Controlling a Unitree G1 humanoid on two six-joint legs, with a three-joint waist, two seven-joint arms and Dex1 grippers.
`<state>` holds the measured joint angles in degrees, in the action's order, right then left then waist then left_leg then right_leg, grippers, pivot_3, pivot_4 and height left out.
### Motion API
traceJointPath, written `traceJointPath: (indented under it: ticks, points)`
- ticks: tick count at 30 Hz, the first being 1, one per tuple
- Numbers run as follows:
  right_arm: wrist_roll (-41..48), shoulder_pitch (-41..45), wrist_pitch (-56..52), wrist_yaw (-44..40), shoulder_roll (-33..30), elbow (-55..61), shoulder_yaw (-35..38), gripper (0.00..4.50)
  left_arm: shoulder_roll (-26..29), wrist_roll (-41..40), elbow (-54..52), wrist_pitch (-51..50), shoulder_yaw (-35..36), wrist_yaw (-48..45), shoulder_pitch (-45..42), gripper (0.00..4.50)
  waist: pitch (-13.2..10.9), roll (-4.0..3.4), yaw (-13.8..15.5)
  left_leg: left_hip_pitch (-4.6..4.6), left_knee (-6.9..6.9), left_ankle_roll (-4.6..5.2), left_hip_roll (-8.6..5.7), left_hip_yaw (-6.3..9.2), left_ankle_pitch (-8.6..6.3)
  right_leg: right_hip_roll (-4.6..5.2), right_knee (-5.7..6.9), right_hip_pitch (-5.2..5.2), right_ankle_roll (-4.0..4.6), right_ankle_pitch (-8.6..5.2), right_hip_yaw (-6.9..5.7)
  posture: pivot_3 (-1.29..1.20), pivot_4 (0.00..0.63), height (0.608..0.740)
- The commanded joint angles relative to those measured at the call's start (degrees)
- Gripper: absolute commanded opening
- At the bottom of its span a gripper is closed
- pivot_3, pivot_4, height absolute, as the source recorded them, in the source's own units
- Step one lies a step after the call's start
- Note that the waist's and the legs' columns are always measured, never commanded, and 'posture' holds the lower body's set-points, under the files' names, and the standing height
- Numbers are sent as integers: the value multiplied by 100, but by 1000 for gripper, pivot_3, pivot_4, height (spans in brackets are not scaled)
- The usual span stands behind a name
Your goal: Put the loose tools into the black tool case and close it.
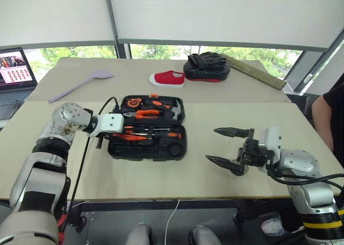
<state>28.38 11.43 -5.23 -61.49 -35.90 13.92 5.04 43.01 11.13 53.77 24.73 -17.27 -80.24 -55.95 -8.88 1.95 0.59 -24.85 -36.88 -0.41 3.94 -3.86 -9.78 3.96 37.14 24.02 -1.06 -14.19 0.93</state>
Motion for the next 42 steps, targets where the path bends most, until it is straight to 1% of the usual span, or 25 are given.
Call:
traceJointPath:
  ticks: [1, 2, 4, 6, 7, 9, 11, 15, 17, 19, 21, 22, 24, 26, 27, 29, 30, 32, 35, 39, 42]
  points:
    - [109, 37, 5, 42, 52, 143, 15, 4500, -42, 297, -81, -73, -372, -402, 196, 465, 0, 0, 0, 0, 0, 0, 0, 0, 0, 0, 0, 0, 0, 0, 0, 0, 150, 740]
    - [104, 30, 9, 44, 61, 142, 8, 4500, -31, 271, -94, -113, -354, -440, 228, 465, 0, 0, 0, 0, 0, 0, 0, 0, 0, 0, 0, 0, 0, 0, 0, 0, 150, 740]
    - [98, 6, 19, 49, 82, 134, 3, 4500, -94, -77, -217, -231, -121, -517, 366, 1465, 0, -1, -3, 0, 0, 0, 0, 0, 0, 0, 0, 0, 0, 0, 0, 0, 150, 740]
    - [91, -26, 29, 50, 95, 133, -4, 4500, -48, -296, -347, -127, 15, -673, 475, 1937, 1, -1, -6, 0, 0, 0, 0, -1, 0, 1, 0, 1, 0, 0, 1, 0, 150, 740]
    - [90, -41, 36, 46, 97, 135, -6, 4500, -24, -369, -385, -62, 69, -712, 509, 2338, 1, -1, -12, 0, 0, 1, 0, -1, -1, 1, 0, 0, 0, 0, 1, 0, 150, 740]
    - [107, -68, 15, 35, 89, 143, -8, 4500, -33, -757, -378, 66, 412, -699, 542, 3043, 1, -1, -31, -1, 1, 3, 1, -1, -2, -1, 0, 2, 0, 0, 2, 0, 150, 740]
    - [125, -99, 1, 16, 73, 149, -4, 4500, -27, -1051, -384, 144, 676, -698, 561, 3639, 0, 0, -45, -4, 1, 4, 1, -1, -3, -1, 0, 5, 0, 0, 3, 0, 150, 740]
    - [177, -125, -80, -63, -13, 129, 32, 4500, 55, -1759, -501, -1, 1280, -816, 648, 3639, -4, 5, -43, -13, -1, 4, 2, 0, -2, -2, 3, 13, 1, 0, 1, 0, 150, 740]
    - [176, -141, -96, -77, -17, 135, 26, 4500, 25, -1981, -569, -110, 1456, -831, 729, 3639, -4, 7, -39, -15, -3, 4, 3, 2, -2, -2, 3, 13, 1, 1, -2, 0, 150, 740]
    - [175, -159, -106, -74, -7, 148, 24, 4500, -29, -2213, -707, -440, 1591, -896, 810, 3639, -4, 7, -28, -15, -6, 4, 2, 2, -2, 0, 3, 12, 0, 1, -1, 0, 150, 740]
    - [174, -212, -116, -66, 9, 178, 16, 4500, -96, -2394, -881, -879, 1723, -784, 906, 3129, -4, 7, -15, -16, -8, 4, 1, 2, -2, 0, 2, 10, -2, 1, -1, 0, 150, 740]
    - [176, -238, -126, -60, 16, 191, 13, 4500, -138, -2424, -930, -1049, 1782, -630, 932, 3028, -4, 7, -8, -16, -9, 4, 1, 2, -2, 0, 3, 9, -2, 2, -1, 0, 150, 740]
    - [176, -282, -127, -58, 25, 202, 12, 4500, -229, -2399, -984, -1313, 1803, -404, 991, 2244, -4, 7, 7, -16, -10, 4, 2, 2, -2, 0, 3, 8, -3, 2, -3, 0, 150, 740]
    - [167, -309, -127, -46, 40, 198, 10, 4500, -317, -2212, -1012, -1324, 1733, -138, 1073, 1424, -4, 7, 4, -17, -13, 4, 1, 3, -2, -1, 2, 8, -4, 3, -2, 0, 150, 740]
    - [163, -316, -128, -38, 45, 197, 12, 4500, -349, -2147, -1054, -1370, 1691, -53, 1122, 1135, -4, 7, 3, -18, -14, 4, 1, 3, -2, -1, 3, 8, -4, 3, -2, 0, 150, 740]
    - [164, -337, -136, -8, 57, 207, 19, 4500, -420, -2006, -1150, -1466, 1587, 134, 1270, 275, -4, 7, 0, -17, -14, 4, 2, 3, -1, -3, 3, 8, -4, 3, -1, 0, 150, 740]
    - [168, -345, -140, 4, 59, 213, 24, 4500, -440, -1959, -1199, -1527, 1550, 187, 1331, 52, -4, 7, -1, -17, -14, 4, 2, 3, -1, -4, 3, 9, -4, 4, -1, 0, 150, 740]
    - [176, -376, -142, 31, 65, 228, 42, 4500, -486, -1946, -1359, -1522, 1535, 234, 1472, 52, -4, 7, -11, -17, -14, 4, 2, 4, -2, -5, 3, 10, -4, 4, 0, 0, 150, 740]
    - [183, -435, -146, 89, 78, 255, 59, 4500, -427, -1848, -1692, -1553, 1336, 51, 1716, 52, -4, 7, -7, -18, -13, 3, 3, 3, -2, -5, 3, 11, -3, 4, 0, 0, 150, 740]
    - [175, -492, -141, 143, 110, 267, 49, 4500, -328, -1699, -1761, -1436, 1255, 93, 1850, 52, -4, 6, 7, -17, -15, 3, 2, 4, -1, -4, 3, 7, -2, 5, 1, 0, 150, 740]
    - [161, -511, -131, 166, 135, 246, 47, 4500, -292, -1710, -1779, -1584, 1243, 59, 1903, 52, -4, 6, 4, -15, -15, 2, 3, 4, 0, -5, 4, 7, -2, 5, 1, 0, 150, 740]
